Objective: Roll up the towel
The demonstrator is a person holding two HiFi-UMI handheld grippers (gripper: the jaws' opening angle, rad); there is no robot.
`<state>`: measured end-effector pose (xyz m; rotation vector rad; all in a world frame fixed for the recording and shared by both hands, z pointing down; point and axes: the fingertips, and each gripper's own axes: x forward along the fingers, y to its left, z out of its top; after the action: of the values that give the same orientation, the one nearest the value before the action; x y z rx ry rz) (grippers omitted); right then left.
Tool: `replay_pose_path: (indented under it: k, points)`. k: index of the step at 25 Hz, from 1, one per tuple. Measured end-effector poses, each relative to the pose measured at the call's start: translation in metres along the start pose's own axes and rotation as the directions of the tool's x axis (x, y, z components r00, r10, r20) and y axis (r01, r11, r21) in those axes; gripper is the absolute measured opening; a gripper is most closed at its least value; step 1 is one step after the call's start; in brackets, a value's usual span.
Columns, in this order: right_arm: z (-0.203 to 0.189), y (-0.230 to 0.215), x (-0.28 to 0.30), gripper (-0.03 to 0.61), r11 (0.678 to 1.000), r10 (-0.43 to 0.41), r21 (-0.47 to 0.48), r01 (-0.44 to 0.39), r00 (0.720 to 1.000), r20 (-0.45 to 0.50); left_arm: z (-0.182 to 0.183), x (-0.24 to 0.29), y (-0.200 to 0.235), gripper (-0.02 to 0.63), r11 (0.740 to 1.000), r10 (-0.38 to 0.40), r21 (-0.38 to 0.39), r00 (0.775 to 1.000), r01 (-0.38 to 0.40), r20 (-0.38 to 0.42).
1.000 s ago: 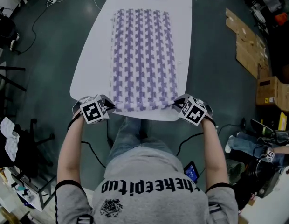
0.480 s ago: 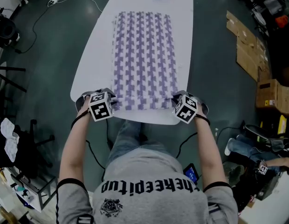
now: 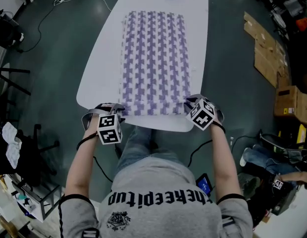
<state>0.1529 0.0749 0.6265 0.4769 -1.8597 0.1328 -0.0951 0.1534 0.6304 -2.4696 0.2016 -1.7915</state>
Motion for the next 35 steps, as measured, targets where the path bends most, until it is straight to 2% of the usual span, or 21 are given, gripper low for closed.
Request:
replay_pose_path:
  k: [4,6,9,11,13,14,15,16,17,18,20,24,27,31,35]
  points:
    - [0.011,-0.015,-0.028,0.087,0.998,-0.065,0.025,0.063,0.995,0.081,-0.005,0.010,0.006,0.152,0.995,0.033,-0.096,0.999,-0.034,-0.010]
    - [0.012,-0.019,-0.042,0.087,0.994,-0.106,0.020,0.104,0.988,0.115,-0.005,0.013,0.009,0.152,0.994,0.032,-0.109,0.999,-0.033,-0.010]
    - [0.012,0.006,-0.049,0.089,0.997,-0.048,-0.060,0.056,0.991,0.128,-0.003,0.012,0.011,0.152,0.994,0.013,-0.112,1.000,-0.014,-0.011]
    - [0.008,0.032,-0.043,0.103,0.989,0.015,-0.151,-0.002,0.997,0.081,-0.001,0.006,0.014,0.152,0.993,0.007,-0.118,1.000,-0.008,-0.010]
    - [-0.004,0.048,-0.029,0.123,0.973,0.041,-0.228,-0.040,0.999,-0.001,-0.001,0.003,0.015,0.150,0.991,0.012,-0.130,1.000,-0.013,-0.008]
    - [-0.011,0.051,-0.021,0.132,0.966,0.034,-0.255,-0.042,0.999,-0.038,-0.001,0.003,0.017,0.142,0.990,0.024,-0.136,1.000,-0.025,-0.010]
    - [-0.017,0.050,-0.014,0.132,0.960,0.013,-0.278,-0.031,0.998,-0.066,-0.001,0.003,0.019,0.097,0.989,0.036,-0.141,0.999,-0.038,-0.013]
    - [-0.021,0.046,-0.009,0.132,0.955,-0.017,-0.298,-0.008,0.996,-0.083,-0.001,0.004,0.020,0.083,0.989,0.041,-0.143,0.999,-0.043,-0.015]
    - [-0.023,0.042,-0.006,0.115,0.950,-0.045,-0.311,0.015,0.995,-0.091,0.000,0.004,0.021,0.075,0.989,0.039,-0.141,0.999,-0.041,-0.015]
    - [-0.023,0.039,-0.005,0.068,0.948,-0.063,-0.317,0.030,0.994,-0.093,0.001,0.003,0.021,0.071,0.990,0.033,-0.135,0.999,-0.035,-0.016]
    - [-0.021,0.037,-0.003,0.024,0.949,-0.062,-0.313,0.030,0.994,-0.094,0.000,0.004,0.020,0.055,0.993,0.020,-0.120,1.000,-0.022,-0.024]
    - [-0.019,0.043,-0.009,0.020,0.959,-0.007,-0.282,-0.017,0.996,-0.083,-0.003,0.001,0.016,0.038,0.995,-0.022,-0.101,0.999,0.019,-0.029]
    - [-0.022,0.052,-0.024,0.020,0.966,0.070,-0.243,-0.085,0.995,-0.070,0.002,-0.007,0.003,0.037,0.991,-0.100,-0.094,0.995,0.098,-0.014]
    - [-0.036,0.071,-0.036,0.020,0.962,0.185,-0.193,-0.195,0.980,-0.071,0.010,-0.011,-0.019,0.037,0.974,-0.188,-0.124,0.982,0.189,0.019]
    - [-0.037,0.064,-0.036,0.021,0.964,0.234,-0.118,-0.238,0.971,-0.044,0.015,-0.011,-0.016,0.038,0.959,-0.219,-0.170,0.974,0.225,0.056]
